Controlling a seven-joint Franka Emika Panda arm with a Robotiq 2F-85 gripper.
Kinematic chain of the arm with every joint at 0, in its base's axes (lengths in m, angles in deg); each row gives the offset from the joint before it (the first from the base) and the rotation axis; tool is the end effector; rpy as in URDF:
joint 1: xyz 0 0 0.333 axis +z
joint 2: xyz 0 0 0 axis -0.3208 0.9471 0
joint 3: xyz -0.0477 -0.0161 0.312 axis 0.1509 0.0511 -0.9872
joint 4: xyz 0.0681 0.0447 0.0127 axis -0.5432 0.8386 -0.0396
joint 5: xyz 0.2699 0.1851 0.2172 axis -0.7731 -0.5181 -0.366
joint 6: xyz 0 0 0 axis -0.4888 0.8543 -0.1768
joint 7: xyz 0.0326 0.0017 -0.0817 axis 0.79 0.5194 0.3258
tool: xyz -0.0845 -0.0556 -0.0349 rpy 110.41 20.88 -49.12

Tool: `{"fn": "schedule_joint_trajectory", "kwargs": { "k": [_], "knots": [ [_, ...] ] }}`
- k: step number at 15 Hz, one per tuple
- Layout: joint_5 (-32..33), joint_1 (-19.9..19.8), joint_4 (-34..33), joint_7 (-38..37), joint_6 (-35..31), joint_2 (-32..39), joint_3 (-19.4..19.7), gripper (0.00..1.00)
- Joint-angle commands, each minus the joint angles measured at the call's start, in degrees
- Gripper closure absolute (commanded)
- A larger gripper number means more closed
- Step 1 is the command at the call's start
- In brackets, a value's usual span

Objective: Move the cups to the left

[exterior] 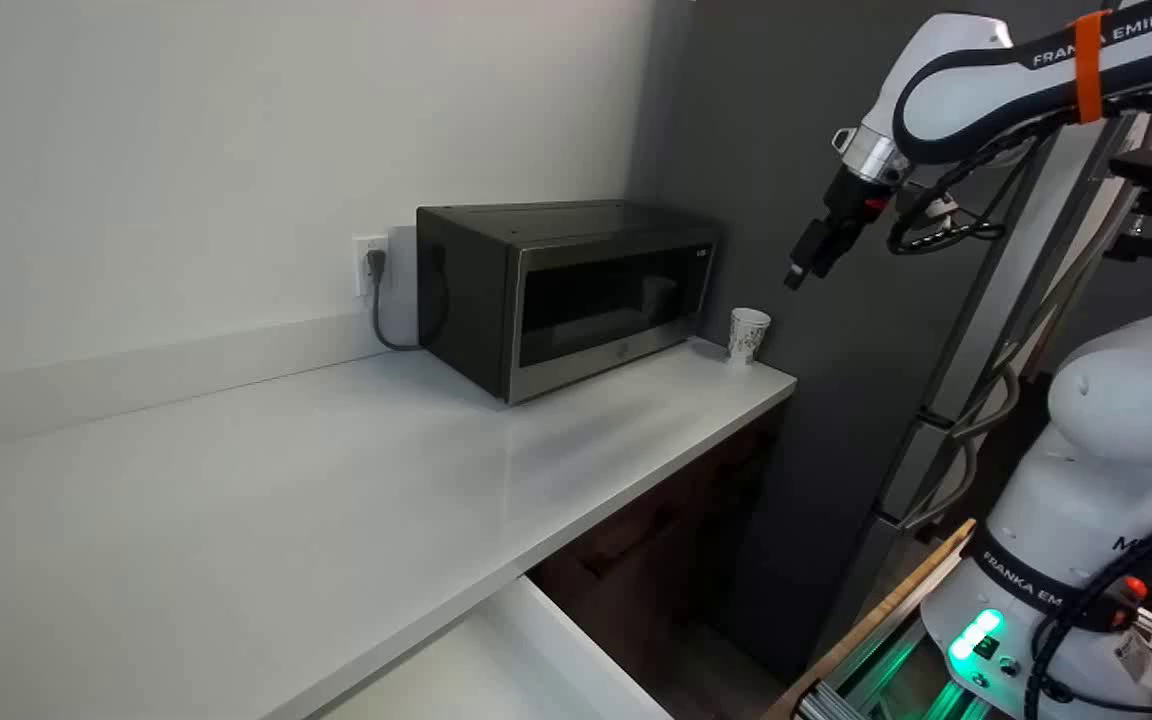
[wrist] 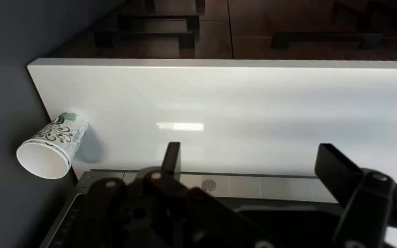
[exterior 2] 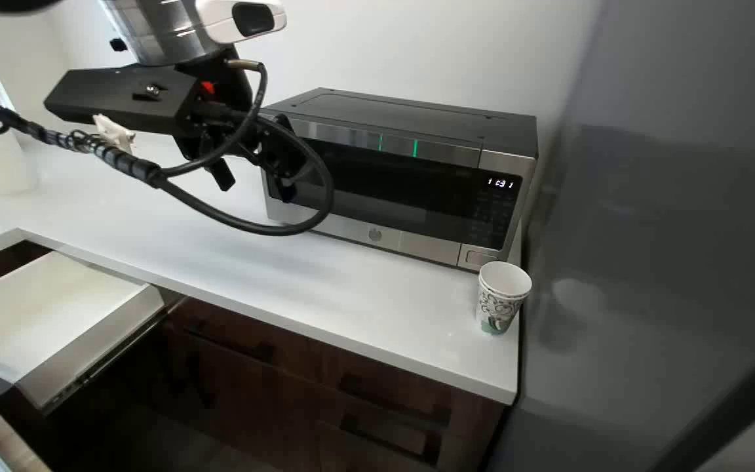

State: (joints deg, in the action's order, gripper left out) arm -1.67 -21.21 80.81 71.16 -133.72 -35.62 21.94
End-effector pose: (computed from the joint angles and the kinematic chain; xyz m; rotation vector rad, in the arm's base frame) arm 0.3330 -0.0607 0.4613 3.0297 0.2414 0.4612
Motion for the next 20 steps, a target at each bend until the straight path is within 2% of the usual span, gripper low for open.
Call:
{"fn": "schedule_joint_trajectory", "kwargs": {
  "k": [1,8,9,10,15,20],
  "knots": [
    [0.0,0.0,0.2,0.0,0.1,0.0,0.0,0.0],
    [-0.1,0.0,0.7,0.0,0.1,0.3,-0.1,0.0],
    [0.3,-1.2,-0.8,-2.8,1.0,2.4,-1.4,0.0],
    [-1.5,-1.8,-3.8,-7.7,-0.9,7.6,-1.9,0.0],
    [-1.3,-5.0,-13.8,-21.1,-1.4,21.8,-5.0,0.0],
    [-2.9,-7.1,-25.6,-29.6,0.5,37.1,-3.0,0.0]
  ]
}}
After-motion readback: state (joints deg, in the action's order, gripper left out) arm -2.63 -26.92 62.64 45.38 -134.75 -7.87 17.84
